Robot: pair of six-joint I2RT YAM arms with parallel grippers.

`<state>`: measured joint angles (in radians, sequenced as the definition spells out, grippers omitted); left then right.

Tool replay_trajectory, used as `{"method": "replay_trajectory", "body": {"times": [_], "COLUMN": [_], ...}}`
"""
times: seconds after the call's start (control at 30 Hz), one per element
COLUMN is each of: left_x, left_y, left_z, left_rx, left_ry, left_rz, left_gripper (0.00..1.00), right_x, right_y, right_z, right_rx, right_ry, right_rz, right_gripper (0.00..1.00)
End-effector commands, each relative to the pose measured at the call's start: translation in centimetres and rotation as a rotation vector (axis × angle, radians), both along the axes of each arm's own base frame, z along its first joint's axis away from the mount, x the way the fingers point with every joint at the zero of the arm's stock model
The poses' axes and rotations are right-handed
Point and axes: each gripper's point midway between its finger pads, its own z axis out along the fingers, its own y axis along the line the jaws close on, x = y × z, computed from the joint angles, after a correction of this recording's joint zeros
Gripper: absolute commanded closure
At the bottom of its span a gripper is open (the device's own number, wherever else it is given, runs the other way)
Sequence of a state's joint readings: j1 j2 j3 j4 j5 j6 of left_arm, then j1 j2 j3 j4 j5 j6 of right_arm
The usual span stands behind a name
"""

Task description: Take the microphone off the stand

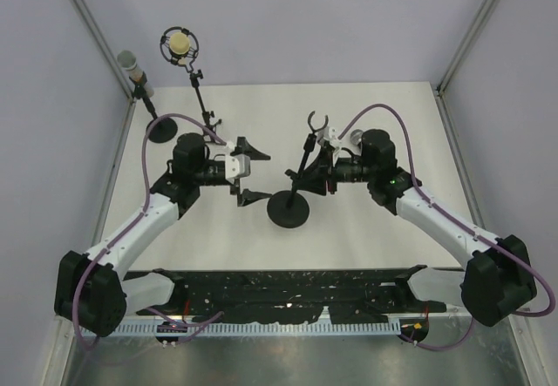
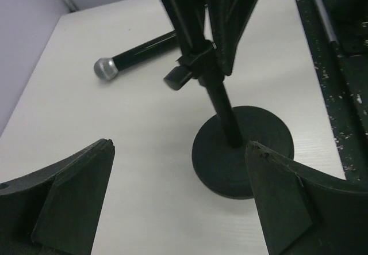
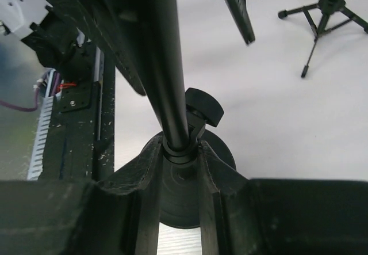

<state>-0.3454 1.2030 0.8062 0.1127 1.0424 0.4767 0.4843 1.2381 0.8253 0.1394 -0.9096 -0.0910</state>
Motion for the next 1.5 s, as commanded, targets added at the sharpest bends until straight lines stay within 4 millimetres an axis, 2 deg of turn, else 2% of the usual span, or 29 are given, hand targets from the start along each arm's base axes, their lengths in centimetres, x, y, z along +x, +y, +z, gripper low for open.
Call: {"method": "replay_trajectory", "body": {"times": [0.0,0.1,0.27,0.4,0.53,1.23,1.47], "left_x": [-3.9,-5.6,-6.8,-7.4,-8.0,-9.3,-9.2], "left_y": [-1.9,-2.6,-3.1,-3.7,-4.3,-5.9,-6.4], "left_z": [1.5,2.4,3.8,3.9,3.8,4.7,4.1], "left_rx": [0.025,0.020,-0.012,-0.013,-0.008,-0.011,0.002], "left_ry": [-0.079,-0.031,0.030,0.056,0.076,0.171,0.186], "left_rz": [-0.145,-0.206,-0.262,-0.289,-0.317,-0.377,-0.369], "left_gripper": [0.00,0.04,0.15,0.25,0.26,0.50,0.66], "right_x": [-3.4,-4.3,-5.7,-6.1,-6.3,-6.3,-6.3], "right_y": [0.1,-0.3,-0.6,-0.7,-0.6,-0.6,-0.6], "right_z": [5.9,6.1,5.9,5.7,5.6,4.9,5.0], "right_rx": [0.116,0.122,0.124,0.125,0.127,0.117,0.118], "right_ry": [-0.132,-0.141,-0.143,-0.132,-0.121,-0.106,-0.108], "right_rz": [0.185,0.219,0.280,0.307,0.325,0.336,0.336], "right_gripper": [0.94,0.94,0.94,0.94,0.94,0.94,0.94]}}
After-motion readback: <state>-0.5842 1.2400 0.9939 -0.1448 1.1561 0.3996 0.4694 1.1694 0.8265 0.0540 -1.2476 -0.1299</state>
